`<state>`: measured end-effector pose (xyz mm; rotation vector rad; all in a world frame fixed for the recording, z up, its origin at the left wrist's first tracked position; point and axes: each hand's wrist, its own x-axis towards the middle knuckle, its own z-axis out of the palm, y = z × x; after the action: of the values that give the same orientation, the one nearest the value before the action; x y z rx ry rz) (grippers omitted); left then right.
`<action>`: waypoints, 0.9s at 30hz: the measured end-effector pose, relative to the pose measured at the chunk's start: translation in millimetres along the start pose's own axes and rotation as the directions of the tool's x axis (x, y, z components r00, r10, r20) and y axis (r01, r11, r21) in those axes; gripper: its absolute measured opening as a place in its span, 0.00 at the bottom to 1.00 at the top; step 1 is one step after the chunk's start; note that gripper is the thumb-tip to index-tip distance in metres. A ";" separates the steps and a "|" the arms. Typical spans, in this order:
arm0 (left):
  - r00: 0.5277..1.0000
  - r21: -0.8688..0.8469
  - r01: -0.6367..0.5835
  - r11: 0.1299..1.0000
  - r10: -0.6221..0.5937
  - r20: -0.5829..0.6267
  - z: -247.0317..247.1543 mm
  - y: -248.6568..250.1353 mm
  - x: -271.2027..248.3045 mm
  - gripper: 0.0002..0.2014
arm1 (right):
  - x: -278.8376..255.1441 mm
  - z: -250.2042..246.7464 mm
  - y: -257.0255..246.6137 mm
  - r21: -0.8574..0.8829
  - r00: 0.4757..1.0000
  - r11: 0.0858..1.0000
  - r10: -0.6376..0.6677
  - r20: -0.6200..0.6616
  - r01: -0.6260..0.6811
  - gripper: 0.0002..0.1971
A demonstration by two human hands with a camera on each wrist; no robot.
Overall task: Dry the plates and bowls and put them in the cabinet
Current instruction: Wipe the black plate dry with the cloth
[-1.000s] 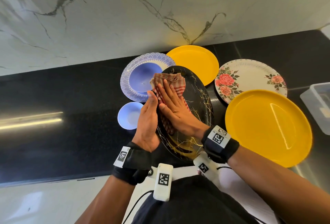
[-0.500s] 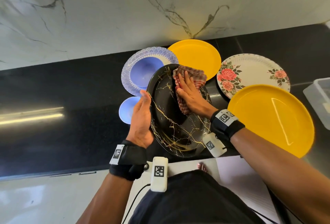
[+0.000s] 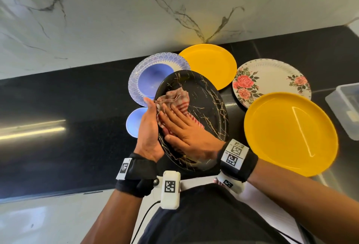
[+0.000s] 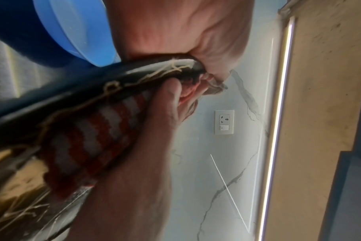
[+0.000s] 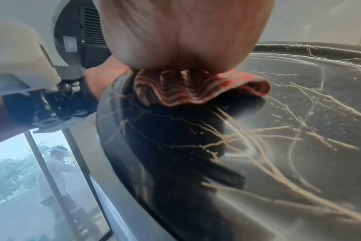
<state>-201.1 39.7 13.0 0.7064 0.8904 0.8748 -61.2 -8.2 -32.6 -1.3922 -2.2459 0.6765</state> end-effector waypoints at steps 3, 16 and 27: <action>0.999 -0.036 0.018 0.999 -0.017 0.043 3.6 2.0 -1.8 0.47 | 2.9 -6.6 7.9 -0.038 1.000 0.999 0.015 -0.018 -0.015 0.32; 0.999 -0.018 0.019 1.000 -0.020 -0.044 4.6 7.1 -6.8 0.34 | 1.2 -20.4 94.7 0.283 0.901 0.867 0.433 -0.024 -0.410 0.32; 0.978 -0.133 0.199 0.971 -0.204 -0.029 6.3 10.2 -0.1 0.40 | -30.9 4.1 7.0 -0.021 0.976 0.999 -0.033 0.216 0.038 0.29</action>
<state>-199.1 43.3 24.2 0.4767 0.9169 0.7604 -45.8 -34.2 -42.8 -1.3436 -2.4471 0.8248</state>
